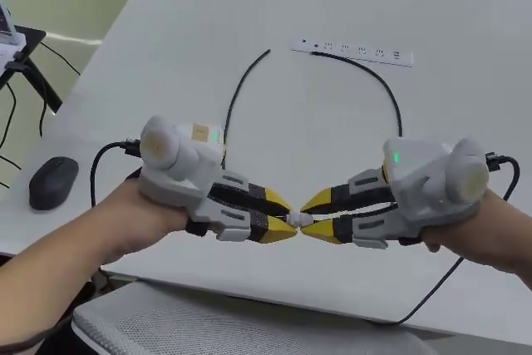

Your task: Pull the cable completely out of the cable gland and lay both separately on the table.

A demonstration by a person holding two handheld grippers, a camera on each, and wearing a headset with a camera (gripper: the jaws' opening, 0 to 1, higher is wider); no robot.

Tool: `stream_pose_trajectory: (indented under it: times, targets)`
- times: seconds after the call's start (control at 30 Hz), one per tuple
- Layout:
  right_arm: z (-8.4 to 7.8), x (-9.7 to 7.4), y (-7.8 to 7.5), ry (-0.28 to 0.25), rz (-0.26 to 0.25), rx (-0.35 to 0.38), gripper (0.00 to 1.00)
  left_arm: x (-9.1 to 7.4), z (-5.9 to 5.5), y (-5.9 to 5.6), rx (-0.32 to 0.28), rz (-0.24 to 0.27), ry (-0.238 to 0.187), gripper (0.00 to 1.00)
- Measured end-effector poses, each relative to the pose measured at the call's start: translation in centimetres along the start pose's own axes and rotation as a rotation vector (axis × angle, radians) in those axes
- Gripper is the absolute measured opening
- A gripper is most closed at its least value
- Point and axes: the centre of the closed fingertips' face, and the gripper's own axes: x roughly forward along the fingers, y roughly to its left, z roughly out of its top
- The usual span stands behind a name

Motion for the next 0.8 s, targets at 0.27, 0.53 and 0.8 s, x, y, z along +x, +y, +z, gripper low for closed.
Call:
stream_pose_trajectory:
  times: [0.27,0.53,0.8]
  targets:
    - [0.1,-0.19,-0.34,-0.007,-0.036,-0.026,0.08,0.01,0.16,0.09,-0.026,0.002,-0.009,0.15]
    - [0.15,-0.18,-0.67,-0.021,-0.026,0.044,0.08,-0.05,0.22,0.21,-0.014,0.008,-0.012,0.15]
    - [0.15,-0.73,-1.03,-0.068,0.028,0.235,0.18,0.0,0.13,0.14,0.037,0.014,-0.01,0.15]
